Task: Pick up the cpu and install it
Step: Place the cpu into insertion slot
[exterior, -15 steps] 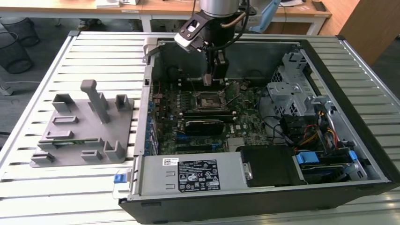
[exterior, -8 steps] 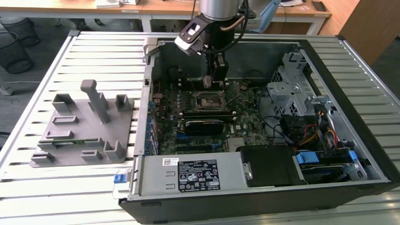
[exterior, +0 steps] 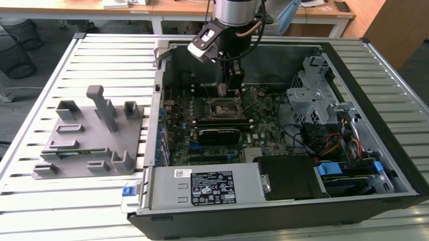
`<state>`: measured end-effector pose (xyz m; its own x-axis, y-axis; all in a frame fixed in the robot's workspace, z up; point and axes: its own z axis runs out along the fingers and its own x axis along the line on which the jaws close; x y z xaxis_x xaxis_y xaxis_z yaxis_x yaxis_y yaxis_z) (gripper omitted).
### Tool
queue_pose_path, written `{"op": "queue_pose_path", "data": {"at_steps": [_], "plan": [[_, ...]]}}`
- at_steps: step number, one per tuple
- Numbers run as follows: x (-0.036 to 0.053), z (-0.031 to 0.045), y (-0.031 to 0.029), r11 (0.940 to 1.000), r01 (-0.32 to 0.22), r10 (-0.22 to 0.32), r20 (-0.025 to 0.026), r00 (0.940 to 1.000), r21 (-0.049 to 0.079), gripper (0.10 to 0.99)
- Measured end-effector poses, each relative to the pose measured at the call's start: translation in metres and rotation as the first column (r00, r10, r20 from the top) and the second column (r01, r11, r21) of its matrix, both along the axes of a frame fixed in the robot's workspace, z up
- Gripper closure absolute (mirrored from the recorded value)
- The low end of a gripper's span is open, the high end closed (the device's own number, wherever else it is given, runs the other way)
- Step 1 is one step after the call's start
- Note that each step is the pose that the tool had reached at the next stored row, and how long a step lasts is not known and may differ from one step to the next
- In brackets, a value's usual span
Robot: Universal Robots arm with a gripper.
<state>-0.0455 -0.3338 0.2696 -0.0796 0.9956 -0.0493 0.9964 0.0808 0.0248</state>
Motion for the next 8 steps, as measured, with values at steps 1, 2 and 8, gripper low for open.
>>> {"op": "queue_pose_path", "data": {"at_steps": [1,2,8], "plan": [[0.0000,-0.0010,0.0000,1.0000,0.000,0.000,-0.0001,1.0000,0.000,0.557],[0.0000,-0.0019,0.0000,1.0000,0.000,0.000,0.0000,1.0000,0.000,0.557],[0.0002,-0.0070,0.0000,1.0000,0.000,0.000,-0.0001,1.0000,-0.001,0.557]]}}
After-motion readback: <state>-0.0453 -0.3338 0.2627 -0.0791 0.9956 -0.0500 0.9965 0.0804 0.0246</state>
